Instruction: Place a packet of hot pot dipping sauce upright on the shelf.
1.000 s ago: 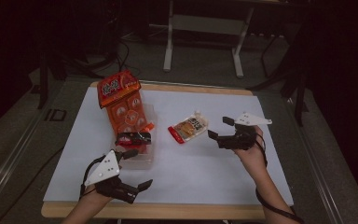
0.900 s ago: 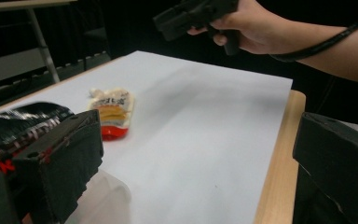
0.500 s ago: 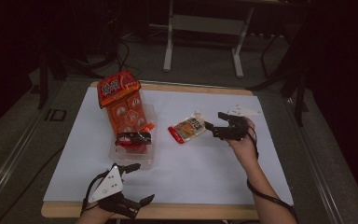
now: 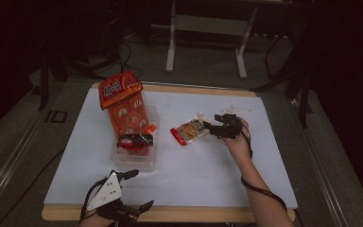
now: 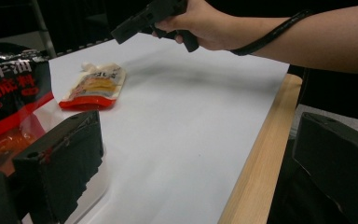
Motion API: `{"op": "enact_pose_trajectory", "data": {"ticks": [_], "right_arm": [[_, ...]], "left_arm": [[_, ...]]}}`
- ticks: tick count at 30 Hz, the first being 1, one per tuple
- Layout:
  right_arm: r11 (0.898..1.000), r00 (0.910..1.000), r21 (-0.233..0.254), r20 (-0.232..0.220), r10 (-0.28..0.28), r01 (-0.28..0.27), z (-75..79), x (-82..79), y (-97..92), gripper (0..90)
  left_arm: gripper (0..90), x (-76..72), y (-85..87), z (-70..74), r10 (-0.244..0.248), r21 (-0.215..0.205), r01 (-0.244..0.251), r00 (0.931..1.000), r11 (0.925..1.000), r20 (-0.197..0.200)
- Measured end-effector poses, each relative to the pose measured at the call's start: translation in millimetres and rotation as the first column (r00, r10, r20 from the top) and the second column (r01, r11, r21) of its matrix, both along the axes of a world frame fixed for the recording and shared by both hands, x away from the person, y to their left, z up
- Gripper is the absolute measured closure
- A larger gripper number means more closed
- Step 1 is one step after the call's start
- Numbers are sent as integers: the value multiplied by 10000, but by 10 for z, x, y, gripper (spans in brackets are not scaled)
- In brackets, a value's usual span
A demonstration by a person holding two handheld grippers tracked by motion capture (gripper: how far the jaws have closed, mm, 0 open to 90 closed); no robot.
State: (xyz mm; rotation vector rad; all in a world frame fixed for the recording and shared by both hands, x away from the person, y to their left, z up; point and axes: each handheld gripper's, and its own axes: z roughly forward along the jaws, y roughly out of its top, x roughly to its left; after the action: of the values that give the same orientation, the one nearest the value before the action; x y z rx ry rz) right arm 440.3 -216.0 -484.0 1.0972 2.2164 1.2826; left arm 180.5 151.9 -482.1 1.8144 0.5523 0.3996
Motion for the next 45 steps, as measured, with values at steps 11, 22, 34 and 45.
{"op": "enact_pose_trajectory", "data": {"ticks": [11, 22, 34, 45], "right_arm": [[9983, 9976, -255, -459, -526, 515, -204, 220, 43, 348], [9935, 9922, -711, -817, -946, 889, -382, 343, 87, 359], [9897, 9890, -1165, -1121, -967, 836, -532, 342, 154, 424], [9866, 9889, -1515, -1254, -799, 605, -520, 317, 167, 802]], "left_arm": [[22, -52, 53, -7, 243, -77, -243, 9997, 9997, -43], [22, -68, 71, -38, 261, 2, -261, 9993, 9997, -249], [22, -61, 68, -58, 173, 35, -171, 9991, 9998, -381], [22, -55, 52, -63, 127, 36, -126, 9991, 9999, -397]]}}
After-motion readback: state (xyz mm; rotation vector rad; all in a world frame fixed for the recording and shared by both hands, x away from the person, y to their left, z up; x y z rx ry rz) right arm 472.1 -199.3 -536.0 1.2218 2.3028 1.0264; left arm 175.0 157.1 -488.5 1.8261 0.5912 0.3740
